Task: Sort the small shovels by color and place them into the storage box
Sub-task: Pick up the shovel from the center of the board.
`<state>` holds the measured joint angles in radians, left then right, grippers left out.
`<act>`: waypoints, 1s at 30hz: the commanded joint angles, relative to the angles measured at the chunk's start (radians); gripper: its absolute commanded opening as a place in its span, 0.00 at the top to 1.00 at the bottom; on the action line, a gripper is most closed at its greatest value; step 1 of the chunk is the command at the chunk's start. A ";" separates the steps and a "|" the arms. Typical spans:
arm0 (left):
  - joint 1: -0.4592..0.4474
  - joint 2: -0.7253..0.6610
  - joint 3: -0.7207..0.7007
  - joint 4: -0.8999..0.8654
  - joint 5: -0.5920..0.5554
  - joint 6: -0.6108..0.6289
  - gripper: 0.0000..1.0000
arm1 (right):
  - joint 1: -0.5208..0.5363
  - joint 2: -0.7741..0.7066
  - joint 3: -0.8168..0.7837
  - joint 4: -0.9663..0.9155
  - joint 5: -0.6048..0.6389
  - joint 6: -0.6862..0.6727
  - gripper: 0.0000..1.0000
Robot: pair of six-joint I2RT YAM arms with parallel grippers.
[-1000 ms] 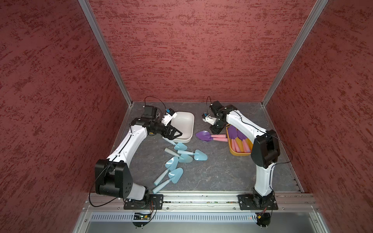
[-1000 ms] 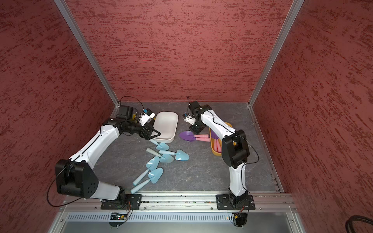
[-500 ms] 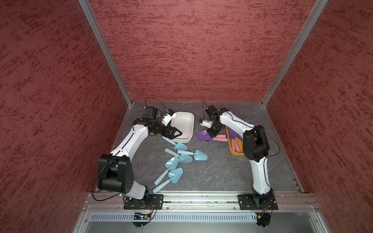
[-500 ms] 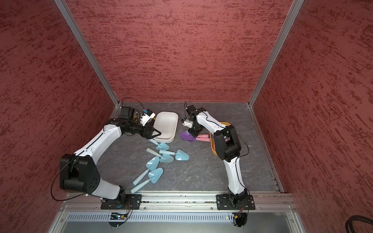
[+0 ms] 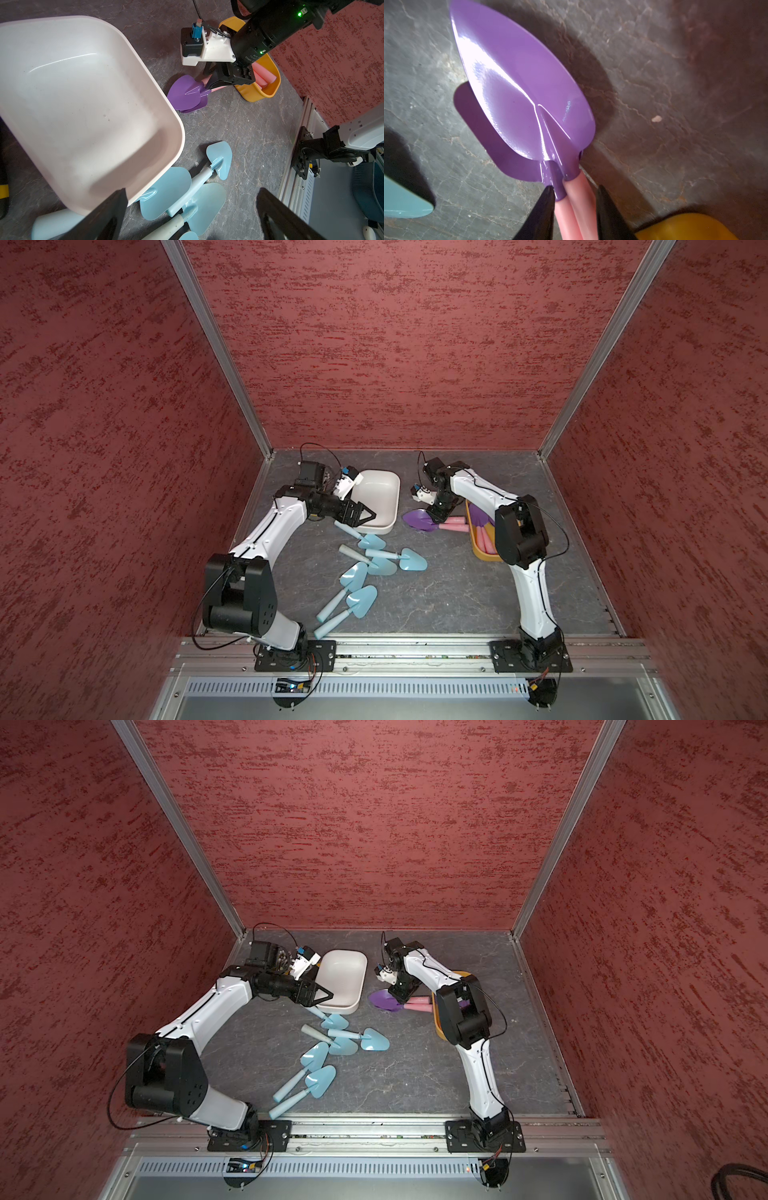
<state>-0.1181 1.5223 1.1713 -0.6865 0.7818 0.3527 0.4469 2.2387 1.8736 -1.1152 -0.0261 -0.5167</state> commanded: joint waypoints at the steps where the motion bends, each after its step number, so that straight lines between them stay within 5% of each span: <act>1: 0.005 -0.001 -0.006 0.017 0.011 0.002 0.00 | -0.006 0.014 0.031 -0.031 -0.021 -0.008 0.64; 19: 0.005 0.002 -0.003 0.014 0.006 0.005 0.00 | -0.011 0.055 0.038 -0.029 -0.010 -0.013 0.72; 30: 0.005 0.001 -0.005 0.014 0.005 0.008 0.00 | -0.013 0.062 0.036 -0.034 -0.031 -0.009 0.94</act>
<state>-0.1181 1.5223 1.1713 -0.6865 0.7811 0.3527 0.4400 2.2864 1.8896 -1.1355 -0.0326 -0.5243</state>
